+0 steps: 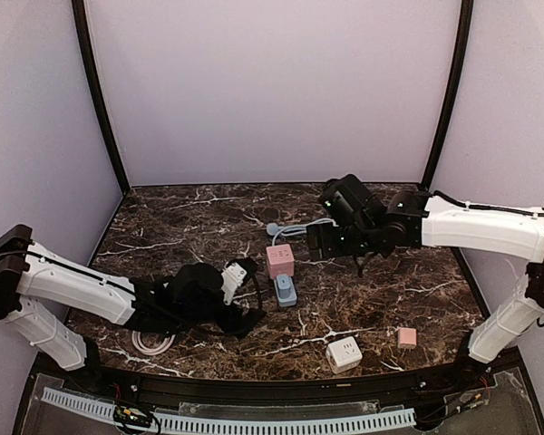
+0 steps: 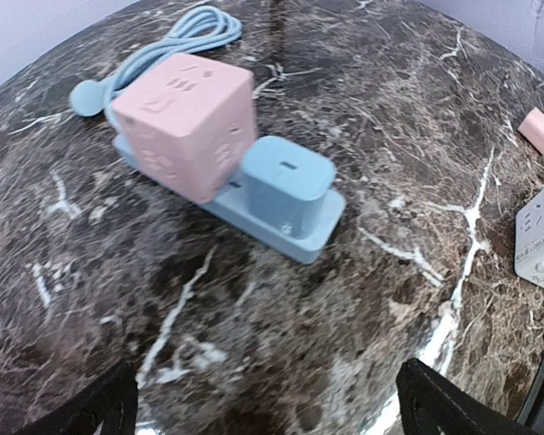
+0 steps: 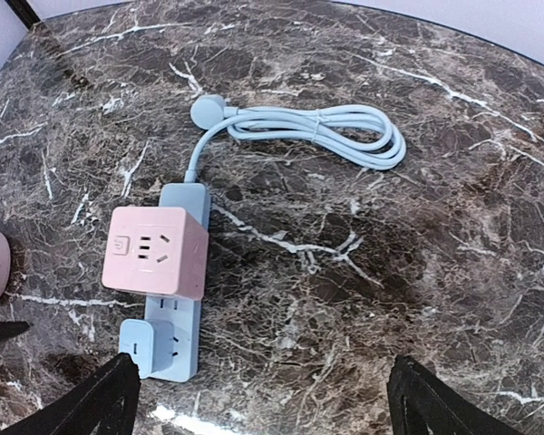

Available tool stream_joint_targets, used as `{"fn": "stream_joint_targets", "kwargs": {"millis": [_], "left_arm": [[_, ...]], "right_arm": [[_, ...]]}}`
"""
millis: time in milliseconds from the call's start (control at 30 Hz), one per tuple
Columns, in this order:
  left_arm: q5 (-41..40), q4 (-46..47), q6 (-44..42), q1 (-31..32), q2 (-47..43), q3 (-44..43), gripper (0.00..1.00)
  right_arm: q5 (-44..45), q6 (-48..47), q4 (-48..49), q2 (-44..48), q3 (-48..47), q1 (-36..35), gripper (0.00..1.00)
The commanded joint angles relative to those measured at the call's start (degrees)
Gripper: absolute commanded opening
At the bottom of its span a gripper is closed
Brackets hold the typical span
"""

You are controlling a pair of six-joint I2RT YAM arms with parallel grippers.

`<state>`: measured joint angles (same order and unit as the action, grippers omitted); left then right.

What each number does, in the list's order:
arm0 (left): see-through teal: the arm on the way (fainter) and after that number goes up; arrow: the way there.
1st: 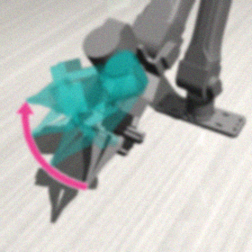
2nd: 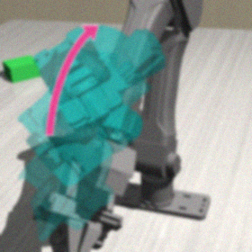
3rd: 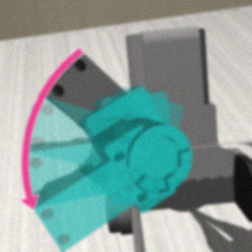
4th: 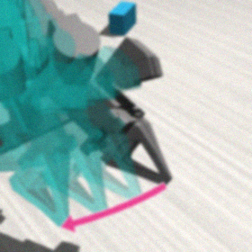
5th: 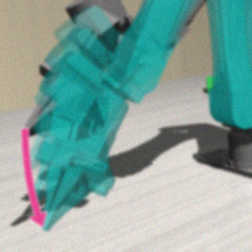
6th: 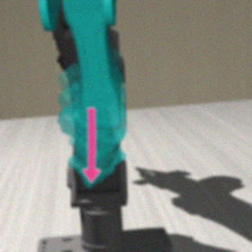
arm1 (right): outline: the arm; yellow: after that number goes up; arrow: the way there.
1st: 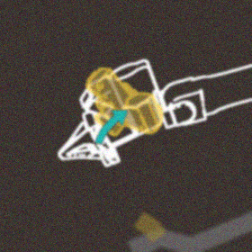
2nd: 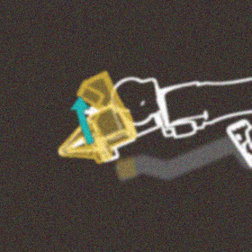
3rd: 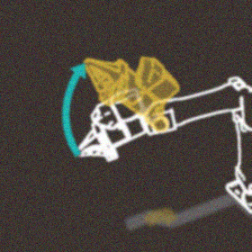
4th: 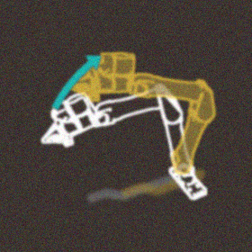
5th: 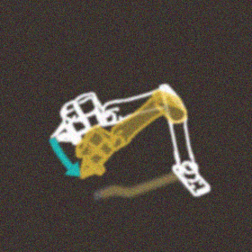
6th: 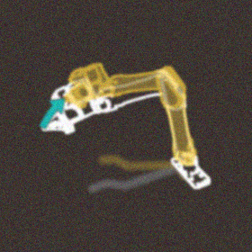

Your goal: Insert the plug

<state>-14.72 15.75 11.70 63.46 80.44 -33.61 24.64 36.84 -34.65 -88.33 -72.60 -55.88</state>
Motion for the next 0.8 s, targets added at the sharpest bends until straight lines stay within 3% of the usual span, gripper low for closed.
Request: {"fn": "stream_joint_targets", "kwargs": {"millis": [0, 467, 767], "left_arm": [[-5.03, 2.15, -3.66, 2.99, 11.05, -6.98, 0.97], [-8.74, 6.25, -6.31, 2.98, 28.46, -19.08, 0.83], [-12.17, 5.3, -4.79, 0.63, 31.91, -22.35, 0.61]], "right_arm": [[5.72, -0.92, 8.27, 7.45, 6.76, 0.5, 0.94], [8.58, -3.55, 13.41, 17.63, 16.34, 1.26, 0.96], [9.36, -4.95, 14.35, 18.94, 18.13, 1.52, 0.96]]}}
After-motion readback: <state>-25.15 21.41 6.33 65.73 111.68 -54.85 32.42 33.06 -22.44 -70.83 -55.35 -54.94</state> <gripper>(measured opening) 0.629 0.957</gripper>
